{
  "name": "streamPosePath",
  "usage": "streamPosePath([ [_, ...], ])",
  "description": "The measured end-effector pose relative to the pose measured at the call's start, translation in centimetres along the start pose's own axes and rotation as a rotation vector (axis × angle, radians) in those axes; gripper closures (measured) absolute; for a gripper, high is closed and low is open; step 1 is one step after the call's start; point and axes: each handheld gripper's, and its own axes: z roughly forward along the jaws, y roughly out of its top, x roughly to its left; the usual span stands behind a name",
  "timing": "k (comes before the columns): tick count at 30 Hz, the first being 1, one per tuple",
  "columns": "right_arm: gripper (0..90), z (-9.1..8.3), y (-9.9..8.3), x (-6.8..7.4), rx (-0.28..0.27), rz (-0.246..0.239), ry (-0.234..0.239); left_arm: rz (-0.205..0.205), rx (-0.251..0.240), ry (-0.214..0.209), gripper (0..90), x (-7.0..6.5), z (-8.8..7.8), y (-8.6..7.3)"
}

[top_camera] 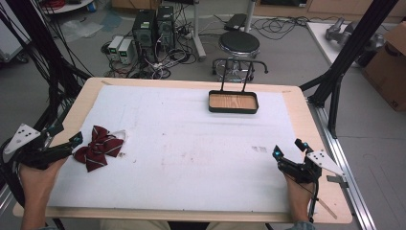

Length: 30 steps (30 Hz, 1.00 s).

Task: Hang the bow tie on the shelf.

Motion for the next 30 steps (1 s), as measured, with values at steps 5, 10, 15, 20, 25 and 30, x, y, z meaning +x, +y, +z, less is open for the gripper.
streamPosePath([
  [5, 11.4, 0.0, 0.0, 0.0, -0.001, -0.002, -0.001, 0.004, 0.004, 0.003, 22.4, 0.0, 0.1, 0.0],
  [10, 11.4, 0.0, 0.0, 0.0, -0.004, -0.007, -0.001, 0.006, 0.004, 0.004, 22.4, -0.1, 0.2, -0.2],
  [15, 11.5, 0.0, 0.0, 0.0, -0.002, -0.007, -0.004, 0.005, 0.002, 0.007, 22.4, -0.1, 0.3, -0.3],
  [20, 11.4, 0.0, 0.0, 0.0, -0.001, -0.009, -0.003, 0.009, 0.008, 0.009, 23.4, -0.2, 0.6, -0.6],
  [25, 11.5, 0.0, 0.0, 0.0, 0.000, -0.010, 0.000, 0.003, 0.026, 0.012, 24.2, 0.1, 1.1, -1.3],
  [30, 11.4, 0.0, 0.0, 0.1, 0.002, -0.005, 0.003, -0.002, 0.053, 0.015, 27.7, 0.5, 1.8, -2.1],
])
